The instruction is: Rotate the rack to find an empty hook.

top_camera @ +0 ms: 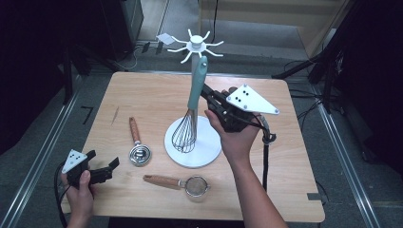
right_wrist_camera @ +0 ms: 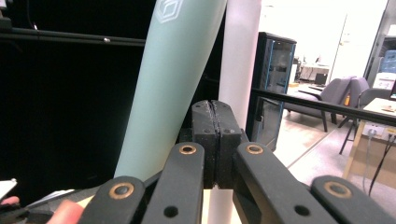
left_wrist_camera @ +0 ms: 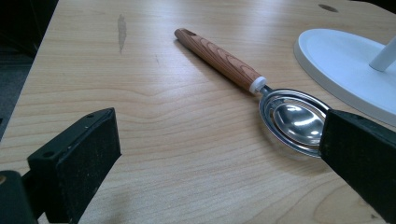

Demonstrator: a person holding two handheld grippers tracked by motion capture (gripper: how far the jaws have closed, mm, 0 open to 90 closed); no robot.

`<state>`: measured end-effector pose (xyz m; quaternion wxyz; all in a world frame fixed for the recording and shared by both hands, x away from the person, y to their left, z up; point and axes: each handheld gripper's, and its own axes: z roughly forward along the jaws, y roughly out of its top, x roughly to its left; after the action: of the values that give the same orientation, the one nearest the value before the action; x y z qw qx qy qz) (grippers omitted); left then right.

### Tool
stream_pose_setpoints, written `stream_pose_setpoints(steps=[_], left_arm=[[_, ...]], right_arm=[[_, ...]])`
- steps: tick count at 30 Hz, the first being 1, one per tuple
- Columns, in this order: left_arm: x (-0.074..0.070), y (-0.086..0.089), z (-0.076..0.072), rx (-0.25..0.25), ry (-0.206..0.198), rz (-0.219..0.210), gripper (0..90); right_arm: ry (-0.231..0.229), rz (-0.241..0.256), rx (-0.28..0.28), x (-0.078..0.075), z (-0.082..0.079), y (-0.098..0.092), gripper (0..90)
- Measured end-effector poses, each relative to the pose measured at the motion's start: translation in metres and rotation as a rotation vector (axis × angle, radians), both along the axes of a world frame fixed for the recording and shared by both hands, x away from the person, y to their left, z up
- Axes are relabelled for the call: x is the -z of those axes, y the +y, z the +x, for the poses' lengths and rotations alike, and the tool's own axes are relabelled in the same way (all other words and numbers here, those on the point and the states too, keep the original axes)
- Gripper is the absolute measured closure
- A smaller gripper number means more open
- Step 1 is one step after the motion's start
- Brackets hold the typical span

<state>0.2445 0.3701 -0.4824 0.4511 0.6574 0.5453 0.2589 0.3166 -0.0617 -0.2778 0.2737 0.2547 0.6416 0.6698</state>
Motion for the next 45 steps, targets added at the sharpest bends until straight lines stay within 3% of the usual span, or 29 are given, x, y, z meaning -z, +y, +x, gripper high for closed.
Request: stream_pose_setpoints(steps=[25,45], left_arm=[[0.000,0.000,0.000,0.001,-0.001,-0.005,0.0],[0.000,0.000,0.001,0.007,0.002,0.001,0.0]], right_arm=[[0.013,-0.022,0.000,0.001,-0.009,0.026,90.0],[0.050,-0.024,0.044,0.022,-0.008,0.001,88.6]])
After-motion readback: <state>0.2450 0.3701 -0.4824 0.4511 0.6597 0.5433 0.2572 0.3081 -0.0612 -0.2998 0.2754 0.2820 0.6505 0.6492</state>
